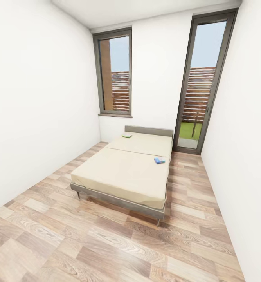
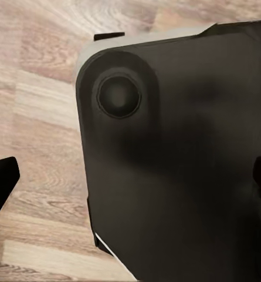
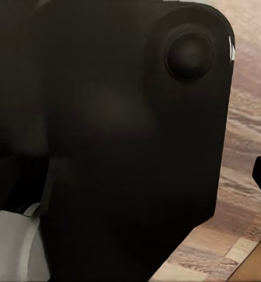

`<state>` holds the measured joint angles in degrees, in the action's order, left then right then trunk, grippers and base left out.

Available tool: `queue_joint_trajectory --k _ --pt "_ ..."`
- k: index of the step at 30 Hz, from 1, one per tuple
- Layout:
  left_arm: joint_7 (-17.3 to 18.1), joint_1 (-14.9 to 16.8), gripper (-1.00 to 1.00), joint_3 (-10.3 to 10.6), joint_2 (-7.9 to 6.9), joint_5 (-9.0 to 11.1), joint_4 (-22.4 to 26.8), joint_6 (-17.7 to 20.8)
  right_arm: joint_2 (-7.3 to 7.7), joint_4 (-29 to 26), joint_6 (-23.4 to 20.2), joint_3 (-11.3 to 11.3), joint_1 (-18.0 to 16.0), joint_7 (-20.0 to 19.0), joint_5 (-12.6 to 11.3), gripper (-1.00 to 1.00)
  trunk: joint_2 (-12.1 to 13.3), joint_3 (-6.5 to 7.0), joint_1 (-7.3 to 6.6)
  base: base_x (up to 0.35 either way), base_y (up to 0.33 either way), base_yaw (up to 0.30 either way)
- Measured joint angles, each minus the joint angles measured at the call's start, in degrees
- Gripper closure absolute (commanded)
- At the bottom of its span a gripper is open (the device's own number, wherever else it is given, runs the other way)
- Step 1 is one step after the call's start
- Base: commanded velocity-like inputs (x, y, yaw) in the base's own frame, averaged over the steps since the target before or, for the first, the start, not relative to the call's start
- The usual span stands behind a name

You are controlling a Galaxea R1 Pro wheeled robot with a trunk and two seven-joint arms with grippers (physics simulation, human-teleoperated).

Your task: Put all the toys in the child's room - the three board games (two on the bed and one on the table), the two jigsaw puzzles on the table, and the tennis ball on the table - inside the toy box on the table in the child's room.

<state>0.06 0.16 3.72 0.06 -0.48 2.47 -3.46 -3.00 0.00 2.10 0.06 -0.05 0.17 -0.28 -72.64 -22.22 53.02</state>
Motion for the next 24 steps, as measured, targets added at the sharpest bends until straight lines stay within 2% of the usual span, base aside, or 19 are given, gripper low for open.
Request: queue_joint_trajectory --k 6,10,14,16,20,24 --pt "-0.01 0.02 -1.0 0.14 -0.15 0.0 4.79 0.01 0.29 0.0 0.18 0.28 0.02 -0.01 -0.09 -1.0 2.41 1.08 -1.32 0.0 0.0 0.0" --pt "-0.01 0.11 -1.0 0.1 -0.13 0.0 7.32 0.11 -0.11 -0.13 0.3 0.35 0.01 -0.01 -0.12 -1.0 4.01 1.8 -2.2 0.0 0.0 0.0" --pt "-0.03 0.95 -1.0 0.1 -0.12 0.0 9.74 0.07 -0.33 -3.88 0.05 0.41 -0.01 0.06 -0.24 -1.0 5.62 2.53 -3.07 0.0 0.0 0.0" --pt "-0.07 2.25 -1.0 0.11 -0.14 0.0 10.62 0.04 -0.3 -6.83 -0.41 0.68 -0.18 0.08 -0.79 -1.0 6.42 2.89 -3.51 0.0 0.0 0.0" --pt "-0.2 5.99 -1.0 0.08 -0.15 0.04 11.36 -0.2 -0.25 -11.42 -3.28 1.54 -1.61 0.16 -3.65 -1.0 8.03 3.62 -4.39 0.0 0.0 0.0" --pt "-0.79 11.14 -1.0 -0.08 -0.17 0.13 11.65 -0.31 0.19 -14.39 -8.58 2.07 -6.37 2.21 -6.72 -1.0 9.64 4.34 -5.27 0.0 0.0 0.0"
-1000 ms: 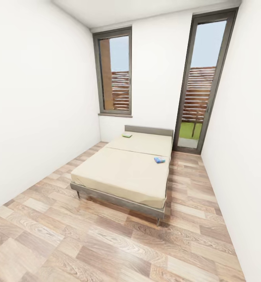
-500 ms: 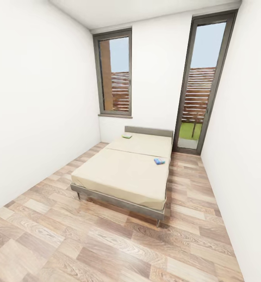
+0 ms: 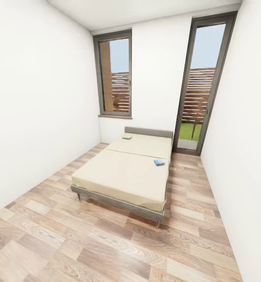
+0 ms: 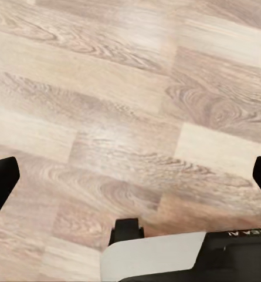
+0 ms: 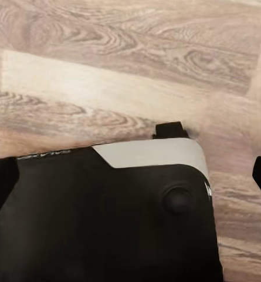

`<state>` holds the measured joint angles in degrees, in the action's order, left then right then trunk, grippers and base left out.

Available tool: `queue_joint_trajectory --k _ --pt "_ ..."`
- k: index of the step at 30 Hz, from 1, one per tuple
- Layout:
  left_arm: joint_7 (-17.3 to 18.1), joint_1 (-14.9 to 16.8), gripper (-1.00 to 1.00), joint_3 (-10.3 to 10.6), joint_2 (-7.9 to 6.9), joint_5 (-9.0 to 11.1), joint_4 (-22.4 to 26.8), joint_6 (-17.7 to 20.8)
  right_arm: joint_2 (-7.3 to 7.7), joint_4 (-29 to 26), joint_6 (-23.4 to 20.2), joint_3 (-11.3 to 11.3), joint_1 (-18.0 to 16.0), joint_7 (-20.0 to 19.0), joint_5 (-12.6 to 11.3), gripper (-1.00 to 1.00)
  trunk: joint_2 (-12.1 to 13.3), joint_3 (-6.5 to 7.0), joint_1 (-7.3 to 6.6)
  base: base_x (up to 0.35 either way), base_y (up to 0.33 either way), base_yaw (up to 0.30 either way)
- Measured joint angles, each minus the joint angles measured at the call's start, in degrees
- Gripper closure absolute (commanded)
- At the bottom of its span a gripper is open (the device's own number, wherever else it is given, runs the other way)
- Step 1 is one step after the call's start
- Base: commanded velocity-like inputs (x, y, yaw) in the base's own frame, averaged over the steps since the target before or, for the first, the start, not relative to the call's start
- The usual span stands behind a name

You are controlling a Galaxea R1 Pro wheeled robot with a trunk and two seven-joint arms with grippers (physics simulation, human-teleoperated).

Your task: Put all the toys in the child's room - the three board games (two on the bed and one on the table), the two jigsaw puzzles on the table, and the tennis ball on the table - inside the toy box on the table in the child's room.

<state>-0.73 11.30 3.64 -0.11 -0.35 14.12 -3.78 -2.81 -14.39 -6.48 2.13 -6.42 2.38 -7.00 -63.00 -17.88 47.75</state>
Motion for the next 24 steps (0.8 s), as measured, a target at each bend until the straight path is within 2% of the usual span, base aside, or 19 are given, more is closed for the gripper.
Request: queue_joint_trajectory --k 3,8,15,24 --pt "-0.35 2.53 -1.0 -0.25 0.03 0.25 0.07 -0.25 0.24 -0.7 -1.95 1.09 -4.43 4.15 -1.83 -1.0 1.21 0.54 -0.66 0.0 0.0 0.0" --pt "-0.79 3.87 -1.0 -0.47 0.27 0.46 -0.1 -3.02 -0.11 -0.89 -2.04 2.55 -7.37 9.81 -3.61 -1.0 3.21 1.43 -1.76 0.0 0.0 0.0" --pt "-1.14 4.18 -1.0 -0.57 0.51 0.58 -0.6 -4.99 -0.04 -0.92 -1.42 2.91 -7.85 11.5 -3.93 -1.0 6.02 2.69 -3.3 0.0 0.0 0.0" --pt "-0.62 4.21 -1.0 0.04 0.48 0.41 -1.01 -5.12 0.26 -0.53 2.65 2.52 -7.82 11.38 -3.69 -1.0 9.63 4.31 -5.28 0.0 0.0 0.0"
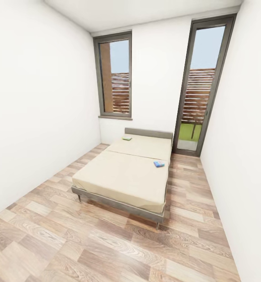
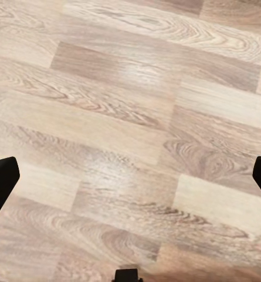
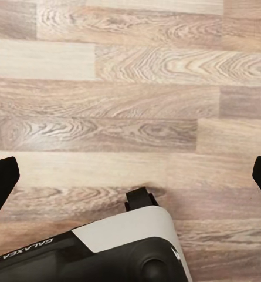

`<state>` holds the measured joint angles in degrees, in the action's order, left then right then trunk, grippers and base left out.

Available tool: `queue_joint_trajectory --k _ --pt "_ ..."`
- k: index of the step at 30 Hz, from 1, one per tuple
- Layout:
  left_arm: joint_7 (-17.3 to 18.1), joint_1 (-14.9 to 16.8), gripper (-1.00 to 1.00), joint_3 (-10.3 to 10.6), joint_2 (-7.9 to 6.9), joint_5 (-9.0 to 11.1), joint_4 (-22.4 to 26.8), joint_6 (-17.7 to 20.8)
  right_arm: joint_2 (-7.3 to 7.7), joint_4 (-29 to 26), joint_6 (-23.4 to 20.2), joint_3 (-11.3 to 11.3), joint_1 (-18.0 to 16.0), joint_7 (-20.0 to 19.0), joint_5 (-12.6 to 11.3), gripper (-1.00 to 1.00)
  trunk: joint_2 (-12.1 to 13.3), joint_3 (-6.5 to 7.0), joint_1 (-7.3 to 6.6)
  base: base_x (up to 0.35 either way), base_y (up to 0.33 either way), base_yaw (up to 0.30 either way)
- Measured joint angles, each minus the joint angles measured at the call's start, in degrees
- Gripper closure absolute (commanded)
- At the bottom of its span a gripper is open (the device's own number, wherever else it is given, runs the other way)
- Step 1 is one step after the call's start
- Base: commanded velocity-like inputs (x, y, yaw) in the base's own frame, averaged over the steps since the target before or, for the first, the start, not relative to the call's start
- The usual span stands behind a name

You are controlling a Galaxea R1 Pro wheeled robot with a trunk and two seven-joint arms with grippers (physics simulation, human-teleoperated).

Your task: Put all the toys in the child's room - the three board games (two on the bed and one on the table), the two jigsaw puzzles on the table, and the tennis ball on the table - inside the toy box on the table in the child's room.

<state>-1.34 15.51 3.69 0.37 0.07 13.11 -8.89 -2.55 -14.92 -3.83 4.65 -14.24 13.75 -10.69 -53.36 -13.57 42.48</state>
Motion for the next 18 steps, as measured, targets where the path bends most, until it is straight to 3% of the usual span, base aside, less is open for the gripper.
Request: queue_joint_trajectory --k 13,18 --pt "0.23 0.0 -1.0 -0.07 -0.14 0.16 -0.14 -0.04 -0.43 0.11 1.21 -0.16 0.08 0.06 0.58 -1.0 5.22 2.34 -2.86 0.0 0.0 -0.005" --pt "0.23 0.0 -1.0 -0.09 -0.16 0.17 -0.15 -0.05 -0.39 0.11 1.25 -0.16 0.09 0.04 0.58 -1.0 7.23 3.13 -3.96 0.0 0.0 -0.148"
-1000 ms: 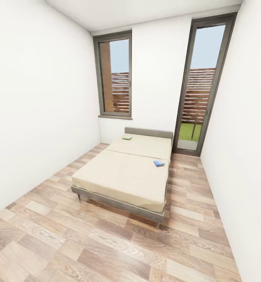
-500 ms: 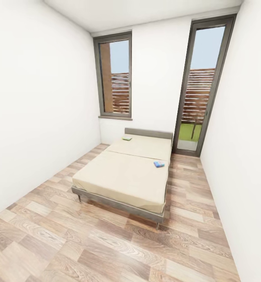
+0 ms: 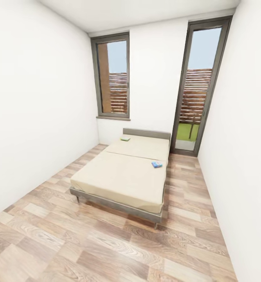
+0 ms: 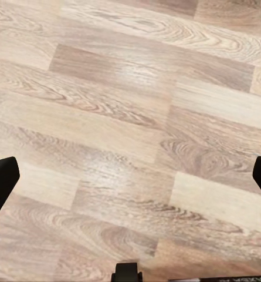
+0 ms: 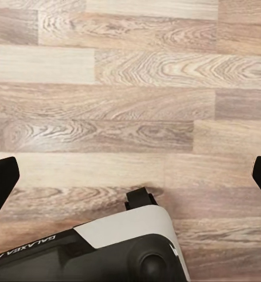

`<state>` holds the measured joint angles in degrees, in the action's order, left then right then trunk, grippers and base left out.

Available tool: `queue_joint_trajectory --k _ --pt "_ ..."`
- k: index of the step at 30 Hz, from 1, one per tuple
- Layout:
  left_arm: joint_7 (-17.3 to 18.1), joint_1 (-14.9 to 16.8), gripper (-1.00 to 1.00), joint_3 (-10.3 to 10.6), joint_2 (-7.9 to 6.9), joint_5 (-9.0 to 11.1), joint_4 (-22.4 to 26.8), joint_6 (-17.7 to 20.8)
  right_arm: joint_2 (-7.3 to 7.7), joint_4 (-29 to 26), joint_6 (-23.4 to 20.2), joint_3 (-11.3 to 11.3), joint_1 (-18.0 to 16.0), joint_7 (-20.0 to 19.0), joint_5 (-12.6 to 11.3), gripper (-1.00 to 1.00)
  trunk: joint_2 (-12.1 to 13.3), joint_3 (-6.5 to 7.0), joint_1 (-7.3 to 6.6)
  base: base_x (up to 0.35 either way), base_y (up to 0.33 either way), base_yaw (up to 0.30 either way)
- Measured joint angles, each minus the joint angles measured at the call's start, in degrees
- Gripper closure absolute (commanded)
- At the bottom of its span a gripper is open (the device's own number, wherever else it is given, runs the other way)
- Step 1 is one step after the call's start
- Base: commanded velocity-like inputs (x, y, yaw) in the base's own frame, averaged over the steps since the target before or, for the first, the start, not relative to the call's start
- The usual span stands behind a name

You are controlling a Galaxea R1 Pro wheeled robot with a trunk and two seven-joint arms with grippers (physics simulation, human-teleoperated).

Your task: Put all the toys in the child's room - the three board games (two on the bed and one on the table), the two jigsaw puzzles on the table, and the tennis ball on the table - inside the toy box on the table in the child's room.

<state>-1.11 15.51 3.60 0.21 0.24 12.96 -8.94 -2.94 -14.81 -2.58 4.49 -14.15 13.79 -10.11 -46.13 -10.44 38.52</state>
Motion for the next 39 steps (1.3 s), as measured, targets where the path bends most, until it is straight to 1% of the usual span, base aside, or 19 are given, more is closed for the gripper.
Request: queue_joint_trajectory --k 10,24,28,34,35,39 --pt "0.0 0.0 -1.0 0.0 0.06 0.0 0.0 0.0 -0.01 0.09 2.63 -0.01 0.03 0.07 0.22 -1.0 4.02 1.37 -2.2 0.0 0.0 -0.229" --pt "-0.01 0.0 -1.0 0.08 0.34 -0.06 0.0 -0.03 -0.28 0.09 2.95 -0.26 0.05 -0.06 0.5 -1.0 9.64 3.18 -5.28 0.0 0.0 -0.231" --pt "-0.06 0.0 -1.0 0.08 0.41 -0.13 0.0 -0.06 -0.33 0.07 3.88 -0.36 0.29 -0.06 0.65 -1.0 11.25 3.73 -6.16 0.0 0.0 -0.09" --pt "-0.08 -0.05 -1.0 0.15 0.48 -0.24 0.01 -0.05 -0.35 1.19 7.2 -0.45 0.84 -0.07 0.86 -1.0 13.66 4.75 -7.48 0.0 0.0 -0.02" --pt "-0.07 -0.08 -1.0 0.17 0.5 -0.29 0.01 -0.05 -0.36 2.57 7.91 -1.01 0.9 -0.07 0.95 -1.0 13.68 4.76 -7.49 0.0 0.0 -0.003" --pt "-0.03 -0.09 -1.0 0.18 0.51 -0.34 0.01 -0.08 -0.36 3.15 8.32 -1.95 0.91 -0.07 0.87 -1.0 13.68 4.76 -7.49 0.0 0.0 -0.001"
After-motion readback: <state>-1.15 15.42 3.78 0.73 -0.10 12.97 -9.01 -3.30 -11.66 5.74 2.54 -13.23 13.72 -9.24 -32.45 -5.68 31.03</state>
